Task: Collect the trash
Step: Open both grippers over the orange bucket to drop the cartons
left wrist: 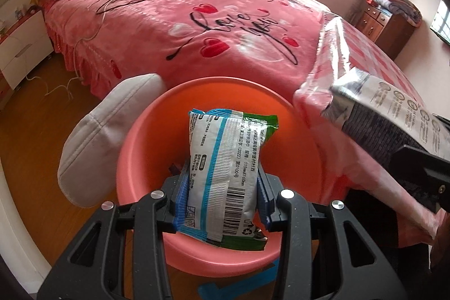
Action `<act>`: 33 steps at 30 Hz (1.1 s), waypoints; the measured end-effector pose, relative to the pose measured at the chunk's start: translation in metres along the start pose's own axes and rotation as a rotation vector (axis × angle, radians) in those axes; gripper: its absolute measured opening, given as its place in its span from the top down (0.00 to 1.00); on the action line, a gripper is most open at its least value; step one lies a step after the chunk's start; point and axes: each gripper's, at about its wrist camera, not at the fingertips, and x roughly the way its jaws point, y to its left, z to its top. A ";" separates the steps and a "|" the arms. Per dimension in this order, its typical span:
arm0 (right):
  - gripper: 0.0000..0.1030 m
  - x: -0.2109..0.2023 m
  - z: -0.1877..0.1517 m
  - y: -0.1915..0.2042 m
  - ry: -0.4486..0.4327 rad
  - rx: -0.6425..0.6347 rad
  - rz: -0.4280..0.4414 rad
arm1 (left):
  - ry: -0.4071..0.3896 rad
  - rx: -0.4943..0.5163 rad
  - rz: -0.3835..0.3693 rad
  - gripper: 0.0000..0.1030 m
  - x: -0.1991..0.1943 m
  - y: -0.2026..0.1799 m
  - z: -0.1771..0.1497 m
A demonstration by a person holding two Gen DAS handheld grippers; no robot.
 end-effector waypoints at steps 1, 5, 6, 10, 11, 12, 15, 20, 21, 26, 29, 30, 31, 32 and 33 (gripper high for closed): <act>0.35 0.003 0.001 0.000 0.004 -0.005 0.003 | 0.003 -0.003 0.003 0.60 0.001 0.002 0.000; 0.37 0.015 0.007 0.005 0.021 -0.021 0.011 | 0.012 -0.012 0.017 0.60 0.006 0.009 -0.001; 0.37 0.018 0.008 0.006 0.025 -0.027 0.011 | 0.014 -0.016 0.019 0.60 0.008 0.010 -0.001; 0.37 0.033 0.010 0.008 0.045 -0.040 0.005 | 0.025 -0.023 0.025 0.60 0.012 0.013 -0.002; 0.37 0.036 0.009 0.007 0.049 -0.040 0.005 | 0.029 -0.023 0.025 0.60 0.014 0.014 -0.003; 0.37 0.039 0.009 0.007 0.053 -0.041 0.006 | 0.032 -0.023 0.026 0.60 0.015 0.014 -0.003; 0.37 0.045 0.011 0.006 0.061 -0.044 0.011 | 0.038 -0.028 0.026 0.60 0.019 0.015 -0.002; 0.36 0.054 0.013 0.003 0.074 -0.028 0.009 | 0.055 -0.026 0.051 0.59 0.026 0.014 -0.002; 0.33 0.054 0.013 0.001 0.072 -0.020 0.025 | 0.057 -0.025 0.060 0.58 0.027 0.014 -0.002; 0.14 0.045 0.013 -0.002 0.032 -0.009 0.004 | 0.045 -0.023 0.109 0.42 0.027 0.015 0.001; 0.14 0.040 0.011 -0.004 0.020 -0.007 -0.015 | 0.036 -0.024 0.125 0.31 0.026 0.015 0.003; 0.14 0.039 0.010 -0.006 0.018 0.003 -0.016 | 0.035 -0.020 0.130 0.28 0.025 0.014 0.003; 0.14 0.038 0.009 -0.009 0.016 0.017 -0.016 | 0.035 -0.018 0.133 0.26 0.025 0.014 0.004; 0.14 0.037 0.008 -0.011 0.015 0.026 -0.014 | 0.035 -0.016 0.137 0.25 0.025 0.013 0.004; 0.14 0.036 0.008 -0.012 0.015 0.034 -0.014 | 0.033 -0.015 0.142 0.22 0.025 0.012 0.004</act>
